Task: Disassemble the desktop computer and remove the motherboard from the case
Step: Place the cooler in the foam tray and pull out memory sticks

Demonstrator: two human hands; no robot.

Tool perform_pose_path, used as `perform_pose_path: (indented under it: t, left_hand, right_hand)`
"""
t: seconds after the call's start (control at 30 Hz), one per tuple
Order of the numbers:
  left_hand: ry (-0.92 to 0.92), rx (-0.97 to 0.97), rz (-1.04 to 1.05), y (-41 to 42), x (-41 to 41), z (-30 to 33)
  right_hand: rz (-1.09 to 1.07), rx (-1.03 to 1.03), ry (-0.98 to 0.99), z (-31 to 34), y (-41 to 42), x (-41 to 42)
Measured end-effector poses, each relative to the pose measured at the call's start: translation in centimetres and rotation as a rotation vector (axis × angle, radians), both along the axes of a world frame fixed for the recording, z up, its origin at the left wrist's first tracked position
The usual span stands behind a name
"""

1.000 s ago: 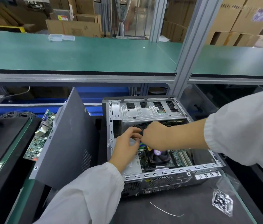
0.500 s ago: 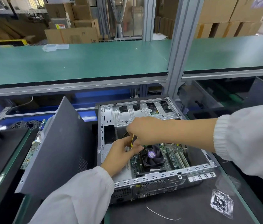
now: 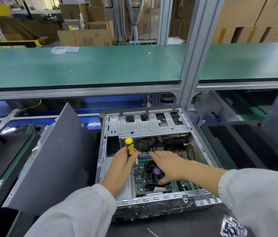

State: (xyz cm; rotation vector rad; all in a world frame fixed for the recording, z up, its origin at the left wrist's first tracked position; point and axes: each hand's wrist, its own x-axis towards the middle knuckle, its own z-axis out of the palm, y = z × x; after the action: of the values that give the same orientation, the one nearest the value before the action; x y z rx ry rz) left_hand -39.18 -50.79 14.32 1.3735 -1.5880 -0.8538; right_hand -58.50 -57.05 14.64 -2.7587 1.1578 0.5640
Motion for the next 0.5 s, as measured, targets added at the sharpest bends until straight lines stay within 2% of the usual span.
perform_pose_path:
  t: [0.1,0.3,0.5]
  left_hand:
    - [0.002,0.006,0.022,0.1,0.0,0.2]
    - [-0.008,0.017,0.052,0.1,-0.1,0.4]
    - [-0.025,-0.003,0.035,0.1,-0.2,0.7]
  right_hand:
    - [-0.026,0.104,0.014,-1.5,-0.5,0.1]
    - [-0.060,0.047,-0.042,-2.7,-0.7,0.5]
    - [0.024,-0.164,-0.079,-2.8,0.7,0.0]
